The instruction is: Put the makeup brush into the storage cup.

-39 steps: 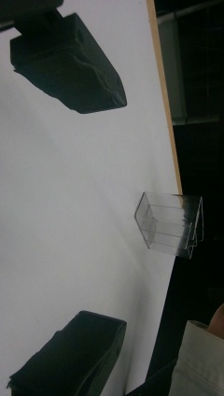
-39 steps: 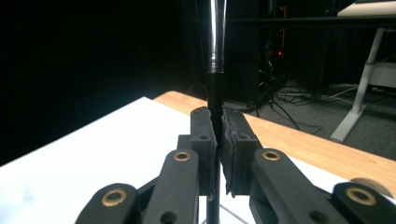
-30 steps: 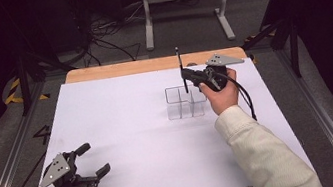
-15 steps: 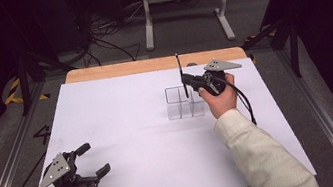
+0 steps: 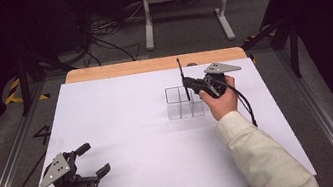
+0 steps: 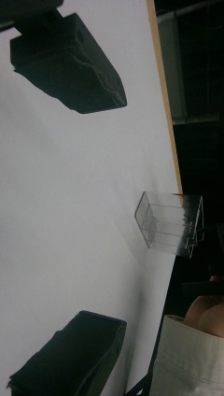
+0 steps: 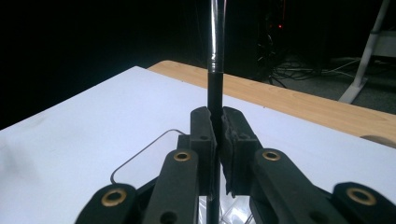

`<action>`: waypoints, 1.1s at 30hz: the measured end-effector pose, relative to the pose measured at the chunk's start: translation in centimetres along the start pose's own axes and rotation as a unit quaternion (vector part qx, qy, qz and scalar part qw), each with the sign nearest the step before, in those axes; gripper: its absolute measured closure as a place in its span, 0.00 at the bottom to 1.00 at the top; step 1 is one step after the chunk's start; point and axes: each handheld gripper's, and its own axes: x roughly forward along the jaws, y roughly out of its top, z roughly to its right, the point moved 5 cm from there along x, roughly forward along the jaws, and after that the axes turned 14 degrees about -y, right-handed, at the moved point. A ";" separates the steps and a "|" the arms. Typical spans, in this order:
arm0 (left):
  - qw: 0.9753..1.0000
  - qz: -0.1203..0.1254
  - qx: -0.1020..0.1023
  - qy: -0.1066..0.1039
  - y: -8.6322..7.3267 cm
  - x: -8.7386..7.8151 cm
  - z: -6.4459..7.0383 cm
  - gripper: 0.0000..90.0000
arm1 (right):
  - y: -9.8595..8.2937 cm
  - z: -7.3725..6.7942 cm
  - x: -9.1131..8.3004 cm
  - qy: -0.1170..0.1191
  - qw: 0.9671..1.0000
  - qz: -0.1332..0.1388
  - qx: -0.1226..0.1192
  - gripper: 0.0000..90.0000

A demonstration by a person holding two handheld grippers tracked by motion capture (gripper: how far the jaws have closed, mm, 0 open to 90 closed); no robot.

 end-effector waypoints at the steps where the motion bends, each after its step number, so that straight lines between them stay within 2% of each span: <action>1: 1.000 0.000 0.000 0.000 0.0 0.0 0.0 0.00 | -0.1 0.0 0.0 -0.001 1.000 -0.001 0.000 0.93; 4: 1.000 0.001 -0.007 -0.001 0.0 0.1 0.1 0.00 | -0.2 0.0 -0.1 0.001 1.000 -0.002 0.000 0.93; 11: 1.000 0.000 0.000 -0.001 0.0 0.0 0.0 0.00 | -0.3 0.0 -0.3 0.007 1.000 -0.007 0.004 0.92; 14: 1.000 0.000 0.000 0.000 0.0 0.0 0.0 0.00 | 0.1 -0.1 -0.7 0.017 1.000 0.010 0.019 0.74; 16: 1.000 0.000 0.000 0.000 0.0 0.0 0.0 0.00 | 0.2 -0.1 -0.8 0.019 1.000 0.011 0.019 0.73; 24: 1.000 0.001 -0.006 -0.001 0.0 0.1 0.1 0.00 | 0.9 -0.3 -2.0 0.021 0.999 0.033 0.008 0.57; 33: 1.000 0.003 -0.005 -0.001 0.0 0.1 0.0 0.00 | 1.5 -0.5 -3.4 0.030 0.999 0.044 0.000 0.50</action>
